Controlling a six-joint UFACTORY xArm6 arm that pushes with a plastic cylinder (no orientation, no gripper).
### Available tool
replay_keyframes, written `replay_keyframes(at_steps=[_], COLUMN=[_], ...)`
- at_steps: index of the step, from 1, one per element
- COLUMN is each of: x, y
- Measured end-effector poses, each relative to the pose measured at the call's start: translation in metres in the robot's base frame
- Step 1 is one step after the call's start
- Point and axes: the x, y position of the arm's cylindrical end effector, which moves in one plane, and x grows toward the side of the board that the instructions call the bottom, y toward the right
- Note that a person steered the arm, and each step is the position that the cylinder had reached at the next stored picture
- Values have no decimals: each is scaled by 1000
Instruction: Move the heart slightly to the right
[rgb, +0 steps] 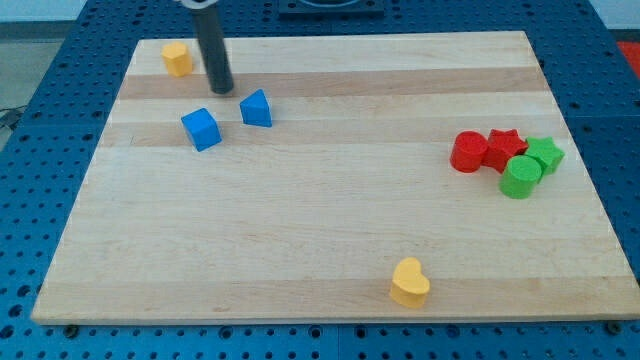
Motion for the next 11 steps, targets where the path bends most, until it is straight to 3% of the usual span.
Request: replay_keyframes(at_steps=[2, 3, 5, 6, 7, 8, 10, 11], x=[58, 94, 230, 277, 297, 288, 258, 180], y=[-82, -55, 194, 231, 194, 131, 94, 59])
